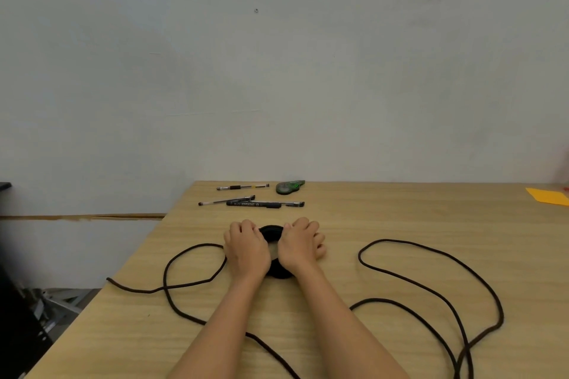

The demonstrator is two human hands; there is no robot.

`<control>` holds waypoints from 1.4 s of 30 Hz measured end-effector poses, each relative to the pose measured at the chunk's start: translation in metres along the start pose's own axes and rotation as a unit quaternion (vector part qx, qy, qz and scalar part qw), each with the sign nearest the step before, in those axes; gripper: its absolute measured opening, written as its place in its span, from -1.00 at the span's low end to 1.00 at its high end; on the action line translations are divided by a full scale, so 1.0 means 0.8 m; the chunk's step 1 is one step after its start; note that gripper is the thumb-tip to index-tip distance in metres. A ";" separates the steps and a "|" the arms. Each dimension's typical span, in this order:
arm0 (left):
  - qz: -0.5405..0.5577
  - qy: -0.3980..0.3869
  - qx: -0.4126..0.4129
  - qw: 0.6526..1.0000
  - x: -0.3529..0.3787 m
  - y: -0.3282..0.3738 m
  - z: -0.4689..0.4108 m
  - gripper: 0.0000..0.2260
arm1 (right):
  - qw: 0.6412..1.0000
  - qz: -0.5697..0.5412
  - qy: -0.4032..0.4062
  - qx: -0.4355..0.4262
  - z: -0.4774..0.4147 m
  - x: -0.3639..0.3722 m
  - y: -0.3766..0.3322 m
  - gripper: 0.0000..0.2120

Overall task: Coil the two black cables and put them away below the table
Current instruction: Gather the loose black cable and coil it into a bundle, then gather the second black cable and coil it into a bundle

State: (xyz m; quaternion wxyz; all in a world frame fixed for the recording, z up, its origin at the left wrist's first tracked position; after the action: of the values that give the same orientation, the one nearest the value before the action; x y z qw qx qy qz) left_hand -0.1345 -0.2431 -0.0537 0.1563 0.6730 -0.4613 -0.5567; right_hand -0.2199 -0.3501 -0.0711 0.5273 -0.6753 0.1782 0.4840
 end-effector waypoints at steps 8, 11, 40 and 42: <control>-0.001 -0.049 -0.002 0.999 -0.002 0.003 -0.002 -0.70 | 0.994 -0.071 -0.083 0.003 -0.005 0.002 0.007 -0.69; -0.038 -0.040 -0.008 0.998 -0.012 0.005 0.000 -0.67 | 0.993 -0.092 -0.068 0.006 -0.003 -0.003 0.008 -0.72; -0.135 -0.071 -0.003 0.988 -0.124 -0.058 -0.056 -0.72 | 0.934 0.168 -0.105 -0.297 0.085 0.022 -0.188 -0.70; -0.159 -0.109 -0.016 0.981 -0.149 -0.075 -0.063 -0.69 | 0.925 0.167 -0.175 -0.293 0.106 0.041 -0.213 -0.70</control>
State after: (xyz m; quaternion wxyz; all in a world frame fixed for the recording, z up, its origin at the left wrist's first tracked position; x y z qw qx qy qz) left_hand -0.0569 -0.1323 -0.0084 0.0252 0.6702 -0.3539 -0.6518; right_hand -0.1158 -0.2011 -0.0045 0.2403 -0.6649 0.0435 0.7059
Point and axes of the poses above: each hand's wrist, its own z-axis away from the middle knuckle, its own x-axis out of the palm, y = z × x, the point moved 8 cm from there along -z, towards the middle knuckle, and after that the axes turned 8 degrees about z, right-handed, at the moved point
